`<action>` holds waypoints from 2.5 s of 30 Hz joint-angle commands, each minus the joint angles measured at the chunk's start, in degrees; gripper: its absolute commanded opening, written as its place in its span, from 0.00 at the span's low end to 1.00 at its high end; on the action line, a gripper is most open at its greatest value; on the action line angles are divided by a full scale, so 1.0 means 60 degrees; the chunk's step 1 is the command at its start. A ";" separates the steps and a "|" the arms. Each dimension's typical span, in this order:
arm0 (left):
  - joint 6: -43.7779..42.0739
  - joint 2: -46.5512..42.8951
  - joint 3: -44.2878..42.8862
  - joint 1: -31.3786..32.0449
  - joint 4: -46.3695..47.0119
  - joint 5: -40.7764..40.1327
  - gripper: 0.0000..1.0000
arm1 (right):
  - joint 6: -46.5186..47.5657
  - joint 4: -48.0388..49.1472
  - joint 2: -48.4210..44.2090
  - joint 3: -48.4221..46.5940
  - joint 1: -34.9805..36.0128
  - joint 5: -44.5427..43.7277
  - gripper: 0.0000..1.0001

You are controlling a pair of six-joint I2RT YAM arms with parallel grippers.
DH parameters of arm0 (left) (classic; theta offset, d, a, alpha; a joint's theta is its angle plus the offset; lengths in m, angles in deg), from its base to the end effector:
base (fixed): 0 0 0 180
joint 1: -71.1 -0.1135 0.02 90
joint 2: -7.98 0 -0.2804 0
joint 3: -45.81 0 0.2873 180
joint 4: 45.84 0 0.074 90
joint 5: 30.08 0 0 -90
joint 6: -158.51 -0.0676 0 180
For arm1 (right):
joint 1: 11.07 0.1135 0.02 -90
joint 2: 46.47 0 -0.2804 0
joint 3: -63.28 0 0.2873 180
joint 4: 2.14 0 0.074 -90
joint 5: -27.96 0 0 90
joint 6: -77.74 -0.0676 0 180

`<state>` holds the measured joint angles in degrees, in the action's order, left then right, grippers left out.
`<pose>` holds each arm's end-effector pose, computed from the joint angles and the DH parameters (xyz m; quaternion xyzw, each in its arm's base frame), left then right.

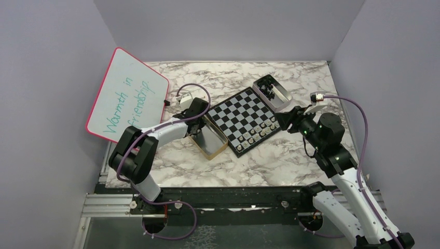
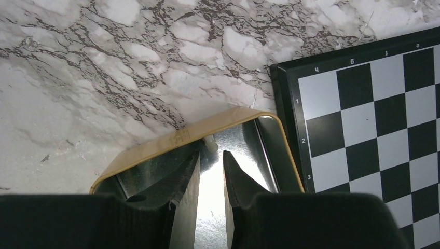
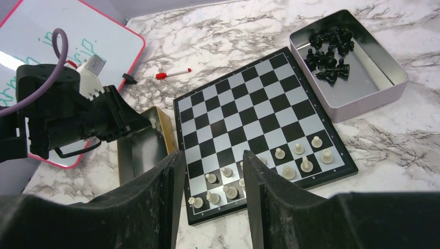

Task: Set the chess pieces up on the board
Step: Pick up the chess piece from the storage box, then adjust the chess piece.

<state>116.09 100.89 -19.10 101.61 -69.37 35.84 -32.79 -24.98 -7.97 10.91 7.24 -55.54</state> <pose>0.3348 -0.1653 0.1524 -0.2050 0.9030 -0.0500 0.3743 0.2054 0.0760 0.3349 -0.0221 0.7596 0.2563 0.5974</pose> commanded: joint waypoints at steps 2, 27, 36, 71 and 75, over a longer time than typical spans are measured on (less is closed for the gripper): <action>0.0094 0.0406 -0.0093 0.0043 0.0266 -0.0322 0.23 | -0.0041 -0.0165 -0.0106 0.0028 -0.0032 0.0317 0.49; -0.0139 0.1146 -0.0429 0.0043 0.0470 -0.0481 0.26 | -0.0121 0.0067 0.0378 -0.0047 -0.0034 0.0478 0.49; -0.0414 0.0739 -0.0314 0.0043 0.0052 -0.0312 0.12 | -0.0187 -0.0049 0.0396 -0.0032 -0.0041 0.0503 0.49; -0.4308 -0.2922 -0.1386 0.0043 -0.1729 0.9232 0.00 | 0.6293 0.3583 0.1192 0.1622 0.0043 0.7085 0.48; -0.4340 -0.2966 -0.1422 0.0043 -0.1796 1.0164 0.00 | 0.7188 0.3920 0.1381 0.1721 0.0189 0.7312 0.48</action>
<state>91.26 84.06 -26.07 101.61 -79.01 85.96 2.64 -6.51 -0.38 20.79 7.52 -16.85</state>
